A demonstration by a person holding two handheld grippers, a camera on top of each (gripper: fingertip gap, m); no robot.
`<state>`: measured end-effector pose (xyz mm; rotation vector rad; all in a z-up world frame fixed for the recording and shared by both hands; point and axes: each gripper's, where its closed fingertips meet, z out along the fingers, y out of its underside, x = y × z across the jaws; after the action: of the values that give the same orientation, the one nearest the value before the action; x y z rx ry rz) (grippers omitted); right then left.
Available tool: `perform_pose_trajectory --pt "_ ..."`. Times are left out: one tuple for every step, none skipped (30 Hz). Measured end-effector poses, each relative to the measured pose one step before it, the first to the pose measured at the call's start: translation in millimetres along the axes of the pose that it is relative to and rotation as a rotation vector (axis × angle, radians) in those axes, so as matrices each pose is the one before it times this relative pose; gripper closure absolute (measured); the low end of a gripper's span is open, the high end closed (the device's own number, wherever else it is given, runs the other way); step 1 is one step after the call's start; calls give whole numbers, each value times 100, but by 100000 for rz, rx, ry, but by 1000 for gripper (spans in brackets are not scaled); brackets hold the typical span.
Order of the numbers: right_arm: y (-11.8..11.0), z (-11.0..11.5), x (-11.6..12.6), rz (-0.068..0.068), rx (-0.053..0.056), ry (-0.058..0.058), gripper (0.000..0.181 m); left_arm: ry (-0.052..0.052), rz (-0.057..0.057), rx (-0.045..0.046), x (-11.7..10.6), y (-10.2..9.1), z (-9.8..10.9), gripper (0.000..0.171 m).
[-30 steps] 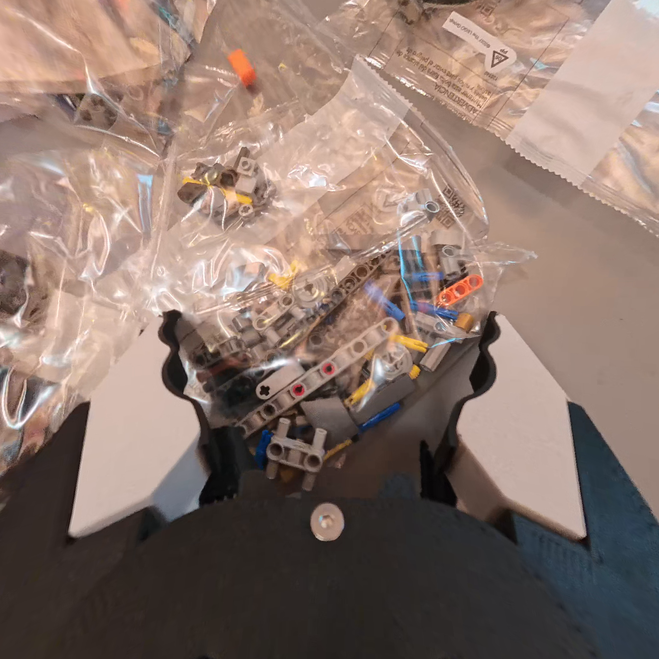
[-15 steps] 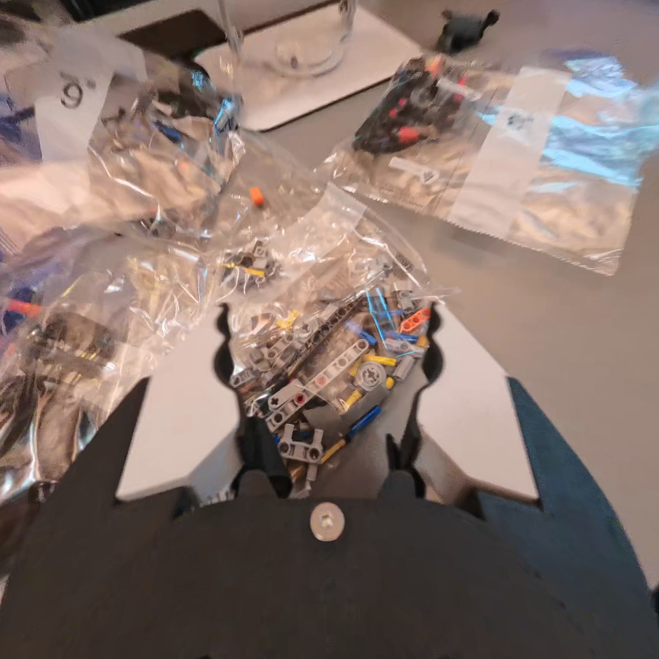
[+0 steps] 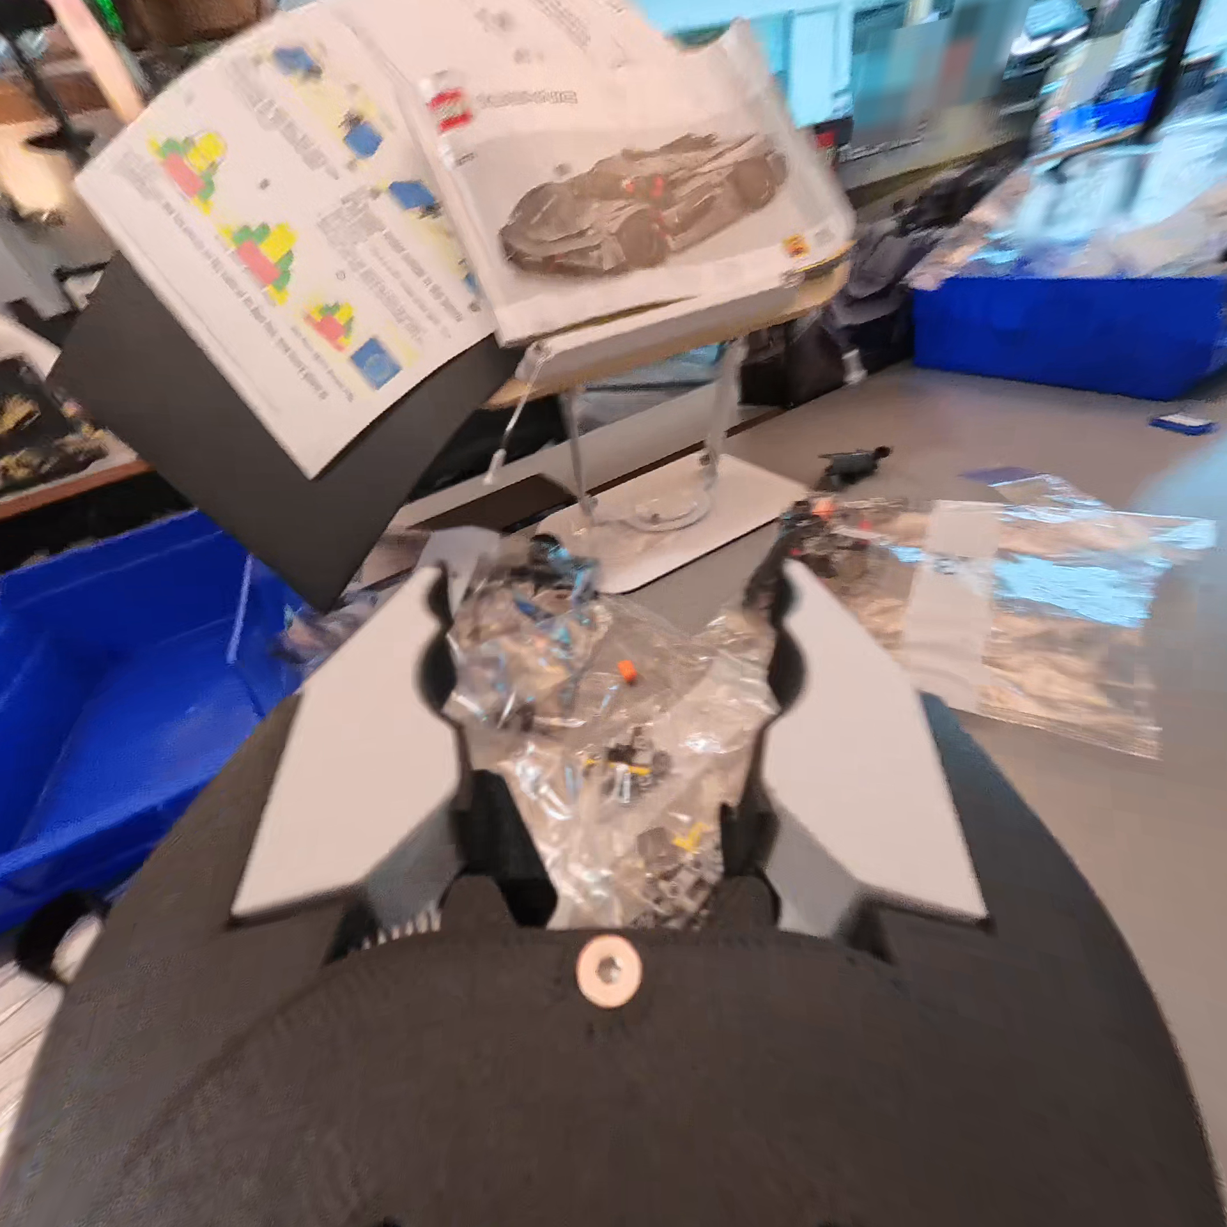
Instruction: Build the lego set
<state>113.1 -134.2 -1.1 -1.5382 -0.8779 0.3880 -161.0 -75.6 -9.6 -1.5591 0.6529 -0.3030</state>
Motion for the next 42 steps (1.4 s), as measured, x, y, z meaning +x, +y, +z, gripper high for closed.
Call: perform_pose_trajectory --pt "-481 2093 -937 -481 -2608 -5147 147 -501 824 -4247 -726 714 697 72" --pt "-432 2219 -765 -2830 -2016 -3764 147 938 2878 -1948 -439 433 560 84" --pt "-175 2382 -625 -2857 -3236 -3633 147 386 2486 677 -517 140 541 91" --pt "85 2511 -608 -933 -4660 -4948 146 -831 517 95 -790 358 580 91" --pt "-2 2517 -359 908 -3865 -4771 146 -87 -1281 -3290 -811 919 669 88" --pt "-226 2362 -90 1143 -1701 -3842 145 -571 -1466 -3977 -932 1069 652 87" --pt "-23 2260 200 1684 -2325 -2935 143 -3032 -61 -2204 -1198 983 541 90" --pt "277 2179 307 1961 -3819 -2966 143 -2922 -365 -489 -1029 850 454 94" --pt "199 2007 308 2359 -2689 -3234 142 -1415 -2412 -310 -709 872 378 100" --pt "193 1825 411 2780 -1953 -2689 142 -1010 -3205 -1415 -591 1063 364 104" --pt "386 1675 511 1705 -3047 -1474 142 -331 -3211 -1706 -429 926 251 105" --pt "399 1563 417 389 -3054 -1062 141 -211 -2114 -70 -328 281 17 105" --pt "398 1450 257 227 -3363 -1577 140 -1619 -463 451 -476 -159 -109 105" --pt "287 1274 222 318 -3091 -1092 140 -2305 815 136 -544 -143 -106 106" --pt "144 1124 201 -612 -2141 -452 140 -1407 307 -593 -365 116 3 106" --pt "273 1036 121 -956 -2970 -454 140 6 -1320 -632 -97 222 46 106" --pt "427 883 130 -797 -4214 27 139 -32 -1534 -526 -58 172 40 106" --pt "370 696 281 -852 -3588 1307 138 -1065 -757 -775 -212 90 -2 106" --pt "167 553 161 -571 -1917 617 139 -975 60 -165 -216 7 -28 106" --pt "-68 369 -73 16 -397 -510 142 -427 73 -23 -130 -16 -47 106" --pt "-247 213 -203 -260 951 -769 148 187 -153 72 -5 -23 -39 106" --pt "-98 157 -96 -990 191 304 156 41 -220 -32 8 -6 -33 105" --pt "225 183 152 -1277 -1949 1658 166 -125 89 -439 -8 38 -29 105" --pt "381 125 203 -1210 -2587 1651 169 723 507 -93 147 -45 -28 105" --pt "95 -50 -2 -488 -223 104 170 1270 697 249 281 -99 -18 106" --pt "2 -142 -87 294 378 -945 170 282 547 -116 133 -44 -16 105" --pt "-157 -243 119 440 1327 127 170 30 626 -341 73 29 15 103" --pt "-210 -317 196 1184 1771 246 170 1078 561 -414 220 63 35 102" --pt "-115 -340 -12 1874 890 -1625 170 2131 432 -258 389 40 40 102" --pt "-252 -512 94 1058 1639 -454 170 1395 389 143 304 -51 39 102" --pt "-423 -656 183 59 2769 673 170 835 615 200 229 -49 35 101" --pt "-381 -697 -87 303 2399 -766 170 1016 718 -760 232 104 82 100" --pt "-390 -786 -194 257 2363 -869 170 864 668 -1479 213 202 126 97" --pt "-441 -891 -53 -348 2968 847 170 19 453 -1393 93 178 135 93" --pt "-344 -915 -168 -588 2973 594 170 -110 460 -1216 59 139 124 91" --pt "-182 -874 -285 -217 2381 -130 170 271 825 -842 117 97 100 92" --pt "-52 -873 -254 -532 2207 658 170 -335 523 -1435 -4 212 80 92" --pt "82 -869 -238 -1022 1900 1131 170 -1137 286 -2444 -175 398 58 91" --pt "190 -815 -233 -744 1594 1148 170 -516 456 -1937 -91 317 27 87" --pt "147 -765 -231 -437 2241 938 170 -17 26 -1530 -27 248 -27 85" --pt "107 -685 -186 -414 2515 720 170 -187 264 -1231 -29 140 -101 85" --pt "225 -557 -30 -133 1298 836 170 -849 691 418 -91 -138 -172 84"
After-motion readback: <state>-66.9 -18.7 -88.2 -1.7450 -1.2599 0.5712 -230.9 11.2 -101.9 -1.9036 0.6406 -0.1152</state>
